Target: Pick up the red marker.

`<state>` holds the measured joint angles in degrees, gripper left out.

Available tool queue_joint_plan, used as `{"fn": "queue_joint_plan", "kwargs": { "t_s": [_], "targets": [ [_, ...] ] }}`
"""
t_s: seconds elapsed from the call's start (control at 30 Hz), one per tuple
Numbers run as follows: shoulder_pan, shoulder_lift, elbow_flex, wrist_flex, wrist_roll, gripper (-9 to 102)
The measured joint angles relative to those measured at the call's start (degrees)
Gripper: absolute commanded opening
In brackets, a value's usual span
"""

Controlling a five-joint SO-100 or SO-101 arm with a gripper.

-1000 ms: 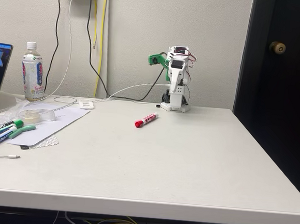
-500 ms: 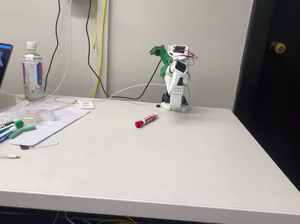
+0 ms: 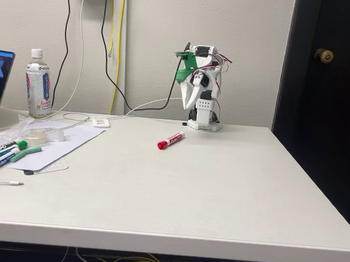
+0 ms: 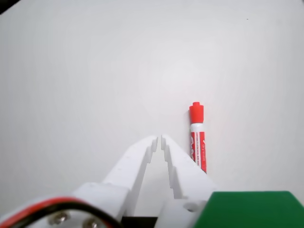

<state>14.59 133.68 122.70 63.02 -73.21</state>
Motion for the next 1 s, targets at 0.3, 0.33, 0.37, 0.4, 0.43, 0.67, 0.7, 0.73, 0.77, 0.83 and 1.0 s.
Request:
{"fn": "queue_joint_plan", "kwargs": {
  "t_s": [0.3, 0.33, 0.37, 0.4, 0.43, 0.67, 0.7, 0.73, 0.77, 0.83, 1.0],
  "targets": [
    [4.0, -0.3, 2.6, -1.1, -10.1, 0],
    [4.0, -0.3, 3.2, -1.2, -10.9, 0],
    [4.0, -0.3, 3.6, -1.2, -11.8, 1],
    [3.9, -0.3, 4.1, -1.4, -12.6, 1],
    [3.9, -0.3, 4.7, -1.7, -13.4, 1],
    [4.5, -0.4, 8.6, -4.7, -16.3, 0],
    [4.5, -0.4, 9.1, -5.2, -16.4, 0],
    [4.5, -0.4, 9.6, -5.8, -16.7, 0],
    [4.7, -0.8, 9.8, -6.2, -17.0, 0],
    [4.8, -1.8, 10.0, -7.0, -17.3, 0],
    [4.8, -2.9, 10.0, -8.2, -18.1, 0]
  ]
}}
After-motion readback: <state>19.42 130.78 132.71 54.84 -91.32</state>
